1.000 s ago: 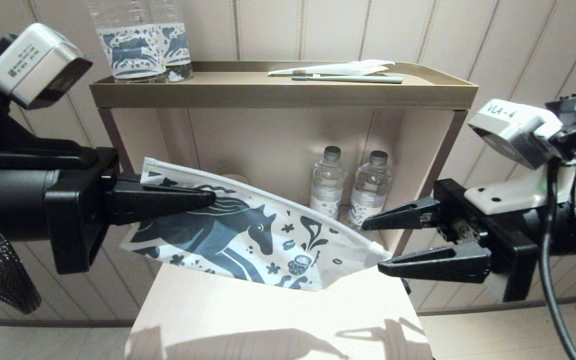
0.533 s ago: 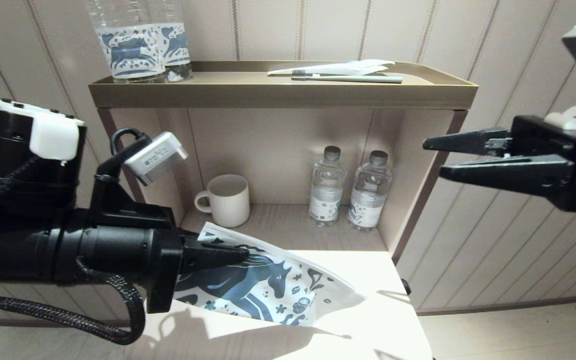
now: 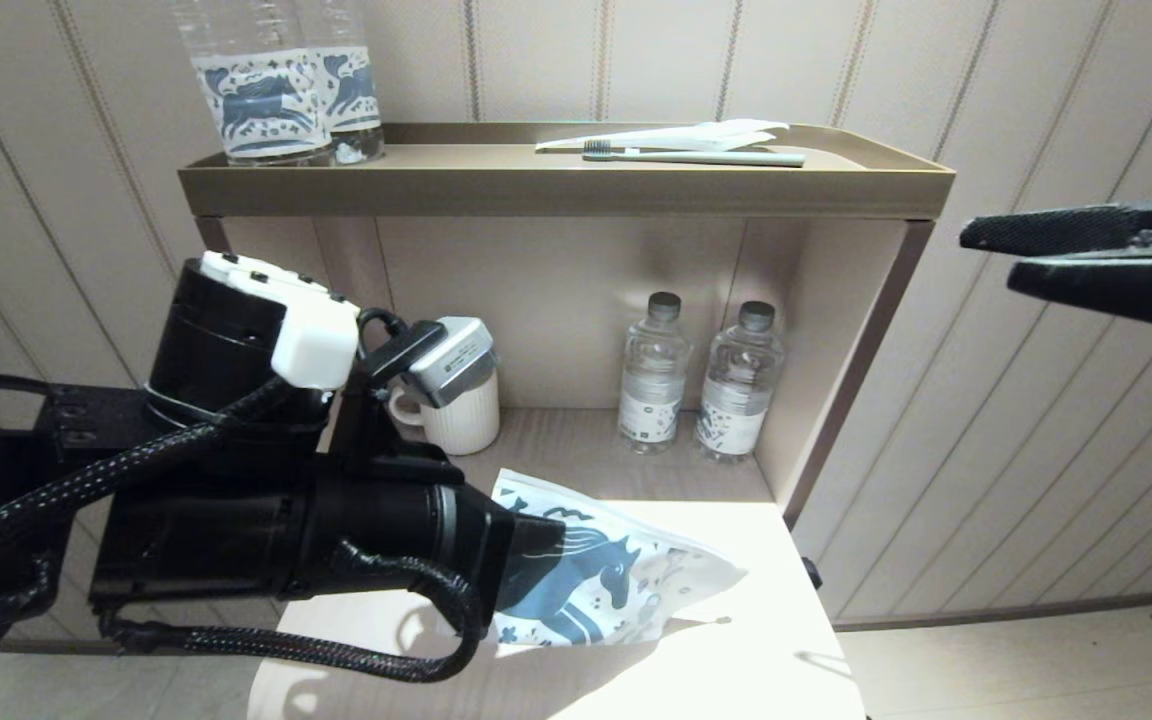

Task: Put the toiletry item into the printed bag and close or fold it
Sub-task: Close the strorage bag and place it on the desk

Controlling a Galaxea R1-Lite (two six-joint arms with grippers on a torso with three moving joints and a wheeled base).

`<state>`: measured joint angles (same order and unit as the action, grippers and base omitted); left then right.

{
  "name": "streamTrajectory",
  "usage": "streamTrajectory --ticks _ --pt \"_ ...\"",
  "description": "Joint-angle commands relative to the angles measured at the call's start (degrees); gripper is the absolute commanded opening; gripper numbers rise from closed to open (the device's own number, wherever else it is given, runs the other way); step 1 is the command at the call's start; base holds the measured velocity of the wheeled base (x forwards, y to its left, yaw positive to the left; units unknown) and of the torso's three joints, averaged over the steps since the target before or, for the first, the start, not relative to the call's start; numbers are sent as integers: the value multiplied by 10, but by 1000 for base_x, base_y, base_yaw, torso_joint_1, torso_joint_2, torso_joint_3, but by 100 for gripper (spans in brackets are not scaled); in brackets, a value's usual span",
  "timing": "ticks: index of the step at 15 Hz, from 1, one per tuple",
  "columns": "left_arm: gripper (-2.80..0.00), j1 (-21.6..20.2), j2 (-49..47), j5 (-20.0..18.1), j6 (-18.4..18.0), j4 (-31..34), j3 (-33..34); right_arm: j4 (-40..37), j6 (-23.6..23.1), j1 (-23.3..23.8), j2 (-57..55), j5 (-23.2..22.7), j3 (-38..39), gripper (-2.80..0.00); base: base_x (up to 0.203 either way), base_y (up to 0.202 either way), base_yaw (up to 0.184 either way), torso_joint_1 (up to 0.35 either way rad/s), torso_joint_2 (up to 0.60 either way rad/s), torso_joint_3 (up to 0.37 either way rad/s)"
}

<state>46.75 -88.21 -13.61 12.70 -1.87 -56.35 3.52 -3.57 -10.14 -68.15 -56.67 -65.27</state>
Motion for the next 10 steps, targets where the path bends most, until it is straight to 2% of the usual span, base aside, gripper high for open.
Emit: streamTrajectory --ticks 1,4,5,7,8,9,10 --pt "-280 6 -51 35 19 -1 -32 1 -1 -1 16 -3 1 -280 0 0 0 0 0 0" --pt "-280 5 -124 156 70 -1 -99 1 -2 -2 19 -7 5 -280 0 0 0 0 0 0" --pt "-280 2 -139 179 84 -1 -113 2 -2 -3 19 -7 6 -280 0 0 0 0 0 0" --pt "-280 1 -151 192 90 -2 -119 1 -2 -3 19 -8 7 -280 0 0 0 0 0 0" --pt "-43 1 -151 205 90 -2 -118 1 -2 -3 19 -8 7 -280 0 0 0 0 0 0" --pt "0 1 -152 227 94 -2 -115 1 -3 -3 18 -8 7 -280 0 0 0 0 0 0" --pt "0 1 -148 239 105 -2 -112 2 -3 -4 18 -9 8 -280 0 0 0 0 0 0"
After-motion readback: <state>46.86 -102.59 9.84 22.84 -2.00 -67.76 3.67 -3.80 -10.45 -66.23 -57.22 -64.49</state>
